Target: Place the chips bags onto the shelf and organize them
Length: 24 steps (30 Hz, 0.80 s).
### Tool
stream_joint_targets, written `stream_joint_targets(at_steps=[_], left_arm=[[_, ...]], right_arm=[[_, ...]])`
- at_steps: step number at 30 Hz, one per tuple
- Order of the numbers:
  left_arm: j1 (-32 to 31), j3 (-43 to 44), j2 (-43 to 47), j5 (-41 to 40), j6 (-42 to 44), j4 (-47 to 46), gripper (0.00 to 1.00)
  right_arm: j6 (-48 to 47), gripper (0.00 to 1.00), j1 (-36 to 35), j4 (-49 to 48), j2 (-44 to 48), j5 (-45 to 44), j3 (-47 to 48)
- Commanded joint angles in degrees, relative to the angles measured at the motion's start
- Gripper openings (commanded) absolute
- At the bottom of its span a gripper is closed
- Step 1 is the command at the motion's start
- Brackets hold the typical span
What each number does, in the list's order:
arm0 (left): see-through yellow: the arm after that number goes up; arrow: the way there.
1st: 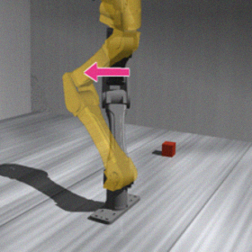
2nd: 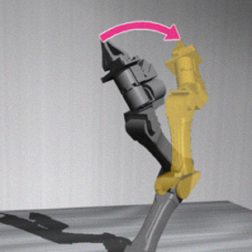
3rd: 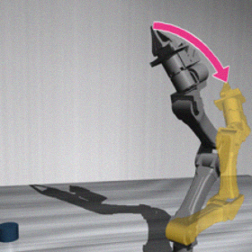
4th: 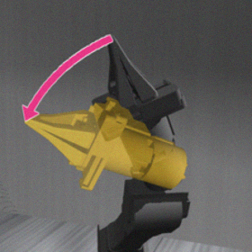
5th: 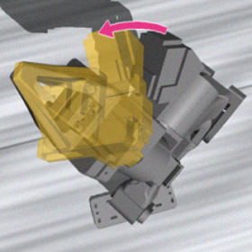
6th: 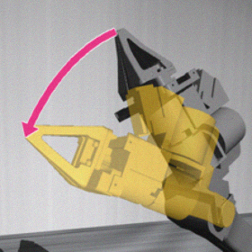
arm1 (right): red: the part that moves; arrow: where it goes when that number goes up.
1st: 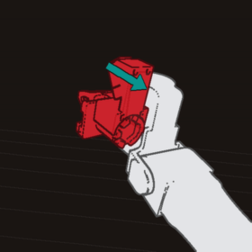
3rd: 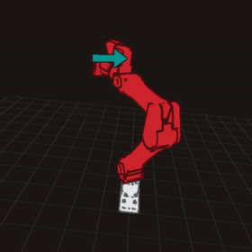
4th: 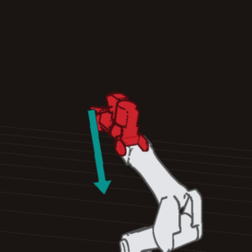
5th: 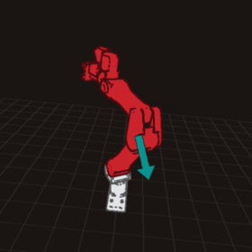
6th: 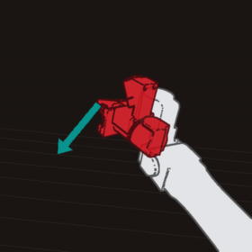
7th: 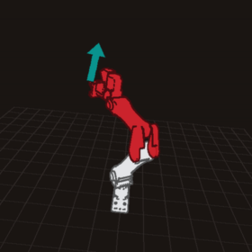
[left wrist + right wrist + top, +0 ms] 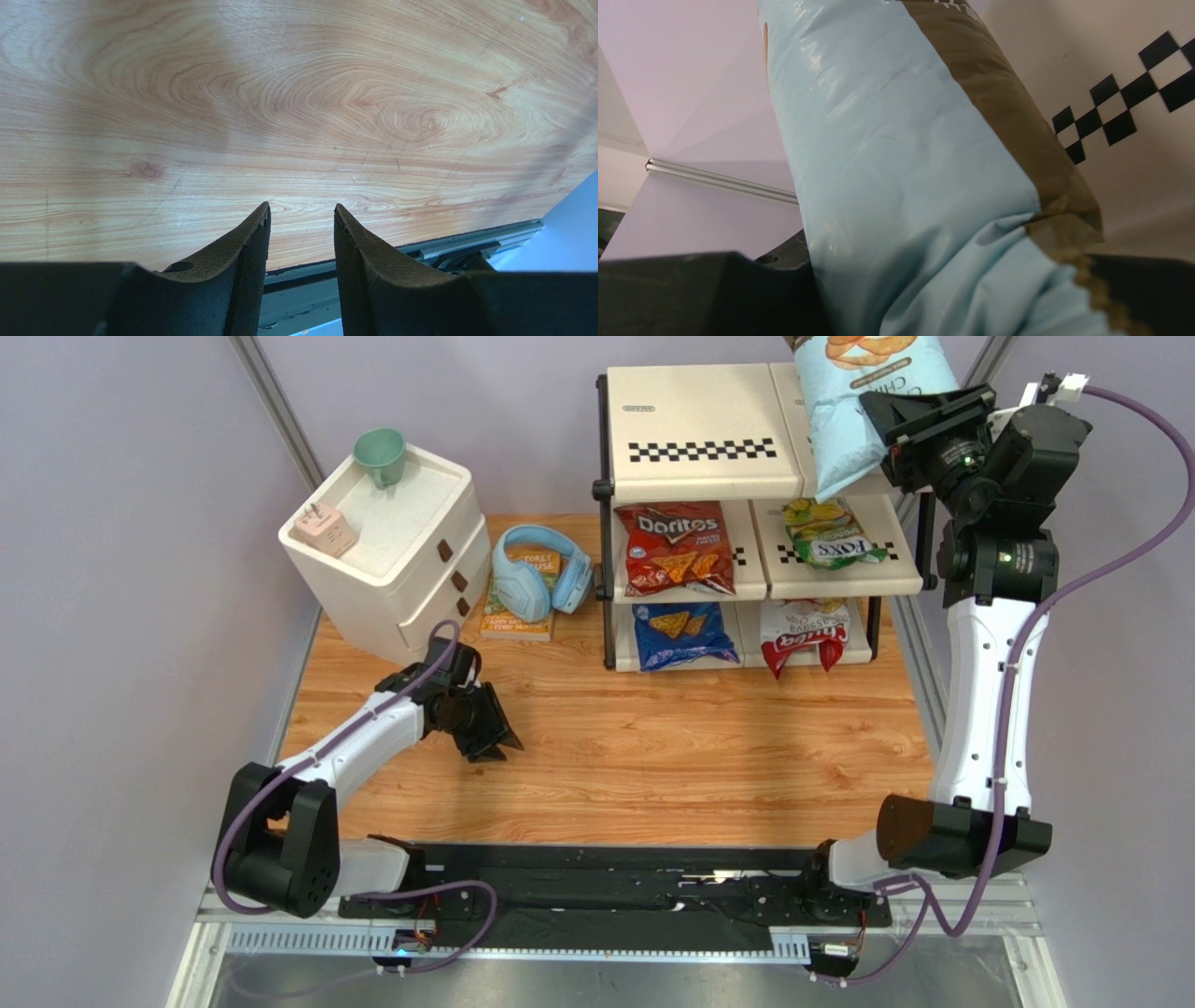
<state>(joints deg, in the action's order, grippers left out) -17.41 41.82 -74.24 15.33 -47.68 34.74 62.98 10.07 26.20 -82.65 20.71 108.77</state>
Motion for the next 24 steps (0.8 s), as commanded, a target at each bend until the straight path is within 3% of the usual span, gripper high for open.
stream_joint_targets(at_steps=[1, 9, 12, 13, 16, 24], left_arm=[[0.27, 2.65, -1.26, 1.45, 2.06, -0.99, 0.44], [0.27, 5.72, -2.93, -0.22, 2.59, 0.76, 0.44], [0.27, 5.9, -2.76, -1.61, 1.98, 1.73, 0.44], [0.27, 5.81, -2.58, -1.97, 1.89, 1.65, 0.44], [0.27, 5.46, -2.05, -2.76, 1.72, 1.73, 0.44], [0.27, 5.11, -2.76, -1.71, 1.19, 1.29, 0.44]], right_arm=[[4.25, 0.04, 2.67, -3.52, -1.8, 3.8, 4.87], [10.75, 0.09, 5.75, -4.4, -4.01, 8.91, 1.8], [12.77, 0.2, 6.37, -4.05, -4.36, 9.87, 1.36], [13.56, 0.37, 6.63, -4.05, -4.27, 10.05, 1.01], [15.59, 0.57, 7.95, -3.96, -3.66, 11.11, -0.4], [18.58, 0.64, 11.64, -4.05, -0.5, 13.65, -5.5]])
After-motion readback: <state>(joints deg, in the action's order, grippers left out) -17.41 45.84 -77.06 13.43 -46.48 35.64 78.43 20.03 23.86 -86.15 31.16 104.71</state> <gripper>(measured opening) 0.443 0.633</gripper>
